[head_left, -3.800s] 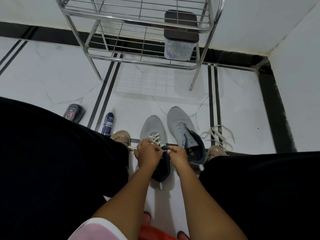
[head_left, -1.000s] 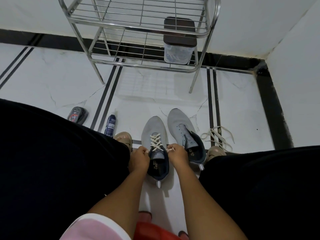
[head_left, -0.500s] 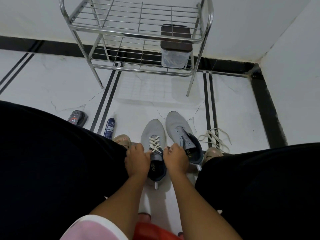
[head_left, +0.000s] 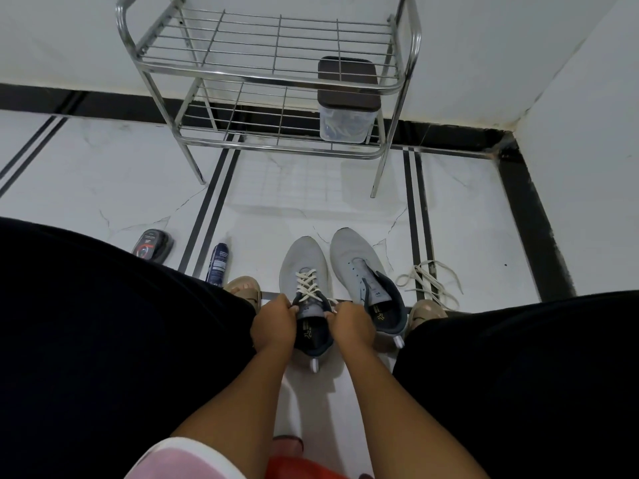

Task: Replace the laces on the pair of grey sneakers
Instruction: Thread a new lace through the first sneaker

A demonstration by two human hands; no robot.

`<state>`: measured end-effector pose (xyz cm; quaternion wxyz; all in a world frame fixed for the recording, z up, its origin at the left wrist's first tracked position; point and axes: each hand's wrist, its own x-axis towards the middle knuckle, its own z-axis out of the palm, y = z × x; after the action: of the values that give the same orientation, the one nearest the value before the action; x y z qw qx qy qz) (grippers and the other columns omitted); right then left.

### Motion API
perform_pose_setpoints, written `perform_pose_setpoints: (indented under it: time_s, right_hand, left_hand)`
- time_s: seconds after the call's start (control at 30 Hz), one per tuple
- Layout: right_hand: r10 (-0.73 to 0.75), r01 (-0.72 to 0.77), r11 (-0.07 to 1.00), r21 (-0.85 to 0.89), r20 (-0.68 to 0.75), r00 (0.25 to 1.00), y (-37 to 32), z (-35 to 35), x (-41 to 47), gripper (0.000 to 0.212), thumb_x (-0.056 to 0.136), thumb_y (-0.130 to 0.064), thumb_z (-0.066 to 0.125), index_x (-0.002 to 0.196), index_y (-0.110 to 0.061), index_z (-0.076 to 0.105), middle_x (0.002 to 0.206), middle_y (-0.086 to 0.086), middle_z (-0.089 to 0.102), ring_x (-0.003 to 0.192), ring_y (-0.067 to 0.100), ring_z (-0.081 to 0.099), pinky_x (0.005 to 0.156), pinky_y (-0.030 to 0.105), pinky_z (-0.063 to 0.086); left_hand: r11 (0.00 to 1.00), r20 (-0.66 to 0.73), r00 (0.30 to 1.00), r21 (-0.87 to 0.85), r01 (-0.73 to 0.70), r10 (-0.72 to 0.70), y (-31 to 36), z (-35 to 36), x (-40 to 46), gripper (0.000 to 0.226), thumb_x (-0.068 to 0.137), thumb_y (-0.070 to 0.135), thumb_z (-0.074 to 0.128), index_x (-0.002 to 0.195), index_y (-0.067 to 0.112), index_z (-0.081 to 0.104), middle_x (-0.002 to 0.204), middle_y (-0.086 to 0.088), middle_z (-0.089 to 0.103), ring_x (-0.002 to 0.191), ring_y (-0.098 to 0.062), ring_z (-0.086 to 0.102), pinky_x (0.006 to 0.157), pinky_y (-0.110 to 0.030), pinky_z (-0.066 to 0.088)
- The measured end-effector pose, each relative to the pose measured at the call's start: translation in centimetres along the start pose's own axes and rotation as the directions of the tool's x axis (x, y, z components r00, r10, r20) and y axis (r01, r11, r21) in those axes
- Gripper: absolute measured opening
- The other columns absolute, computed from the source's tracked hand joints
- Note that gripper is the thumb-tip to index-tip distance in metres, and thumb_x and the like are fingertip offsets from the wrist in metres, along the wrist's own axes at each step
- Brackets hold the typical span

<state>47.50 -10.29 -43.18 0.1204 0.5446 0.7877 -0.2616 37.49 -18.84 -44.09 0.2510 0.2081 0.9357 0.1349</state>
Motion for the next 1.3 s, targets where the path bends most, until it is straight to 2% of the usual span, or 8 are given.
perform_pose_setpoints:
  time_s: [0.2, 0.37, 0.47, 0.57, 0.77, 0.97, 1.17, 1.3]
  right_hand:
    - [-0.008, 0.012, 0.998, 0.06, -0.064, 0.998, -0.5, 0.6, 0.9, 0.028, 0.095, -0.038, 0.051, 0.103, -0.016, 0.067, 0.104, 0.008, 0.067, 0.098, 0.029, 0.063, 0.073, 0.032, 0.048]
    - [0.139, -0.081, 0.854, 0.513, -0.077, 0.987, 0.2, 1.1, 0.8, 0.021, 0.095, -0.038, 0.051, 0.095, -0.02, 0.06, 0.1, 0.004, 0.068, 0.093, 0.028, 0.062, 0.068, 0.028, 0.042]
    - [0.058, -0.056, 0.873, 0.484, 0.011, 0.998, 0.3, 1.6, 1.6, 0.022, 0.097, -0.028, 0.05, 0.115, -0.022, 0.061, 0.117, 0.002, 0.065, 0.106, 0.025, 0.06, 0.078, 0.025, 0.042]
    - [0.051, -0.056, 0.878, 0.476, 0.023, 0.998, 0.3, 1.9, 2.1, 0.013, 0.097, -0.026, 0.052, 0.098, -0.021, 0.064, 0.108, 0.007, 0.069, 0.092, 0.024, 0.06, 0.071, 0.025, 0.042]
    - [0.137, -0.147, 0.9, 0.41, 0.053, 0.989, 0.1, 2.0, 2.6, 0.015, 0.097, -0.025, 0.051, 0.102, -0.017, 0.061, 0.107, 0.008, 0.065, 0.092, 0.029, 0.058, 0.068, 0.026, 0.037]
    - [0.219, -0.166, 0.774, 0.611, -0.012, 0.976, -1.8, -0.2, 2.2, 0.031, 0.098, -0.021, 0.036, 0.115, -0.001, 0.052, 0.118, 0.017, 0.058, 0.103, 0.032, 0.055, 0.076, 0.032, 0.04]
    - [0.036, 0.013, 0.738, 0.675, -0.058, 0.998, -3.9, -4.9, 1.6, 0.036, 0.1, -0.012, 0.037, 0.13, -0.01, 0.056, 0.13, 0.011, 0.058, 0.118, 0.026, 0.054, 0.095, 0.029, 0.042]
    - [-0.057, 0.117, 0.734, 0.669, -0.111, 0.992, -5.1, -8.0, 0.5, 0.042, 0.101, -0.012, 0.031, 0.14, -0.007, 0.046, 0.129, 0.004, 0.054, 0.118, 0.02, 0.05, 0.092, 0.026, 0.037]
  left_hand:
    - [0.998, -0.048, 0.999, -0.068, -0.013, 0.01, 0.2, 0.4, 0.7, 0.016, 0.094, 0.031, 0.05, 0.093, 0.019, 0.06, 0.092, -0.005, 0.066, 0.085, -0.027, 0.062, 0.07, -0.033, 0.051]
    - [0.972, -0.077, 0.995, -0.23, 0.05, -0.07, -0.1, 1.0, 0.8, 0.036, 0.097, 0.016, 0.041, 0.131, 0.026, 0.048, 0.108, -0.013, 0.064, 0.096, -0.036, 0.061, 0.071, -0.032, 0.041]
    - [0.977, -0.016, 0.999, -0.211, 0.029, -0.033, -0.7, 1.7, 1.9, 0.024, 0.096, 0.019, 0.046, 0.112, 0.022, 0.064, 0.109, -0.01, 0.067, 0.097, -0.031, 0.06, 0.078, -0.033, 0.048]
    - [0.952, -0.003, 0.994, -0.29, 0.1, -0.105, -0.7, 1.7, 2.4, 0.016, 0.094, 0.022, 0.051, 0.1, 0.019, 0.066, 0.103, -0.009, 0.068, 0.092, -0.03, 0.061, 0.078, -0.034, 0.05]
    - [0.957, 0.019, 0.985, -0.233, 0.17, -0.17, -0.4, 1.9, 2.6, 0.02, 0.095, 0.026, 0.049, 0.106, 0.018, 0.065, 0.12, -0.012, 0.055, 0.106, -0.034, 0.055, 0.086, -0.037, 0.047]
    - [0.957, 0.03, 0.979, -0.205, 0.205, -0.203, 0.6, 0.4, 2.8, 0.041, 0.096, 0.034, 0.041, 0.117, 0.008, 0.065, 0.132, -0.016, 0.048, 0.119, -0.037, 0.044, 0.098, -0.041, 0.04]
    - [0.932, 0.014, 0.997, -0.353, 0.08, -0.08, 2.8, -4.1, 3.1, 0.039, 0.089, 0.033, 0.043, 0.083, 0.003, 0.068, 0.101, -0.018, 0.065, 0.095, -0.037, 0.058, 0.07, -0.033, 0.043]
    - [0.907, -0.034, 0.999, -0.417, -0.052, 0.041, 4.7, -8.6, 2.2, 0.039, 0.087, 0.037, 0.044, 0.06, 0.011, 0.055, 0.07, -0.007, 0.059, 0.084, -0.032, 0.056, 0.072, -0.036, 0.044]
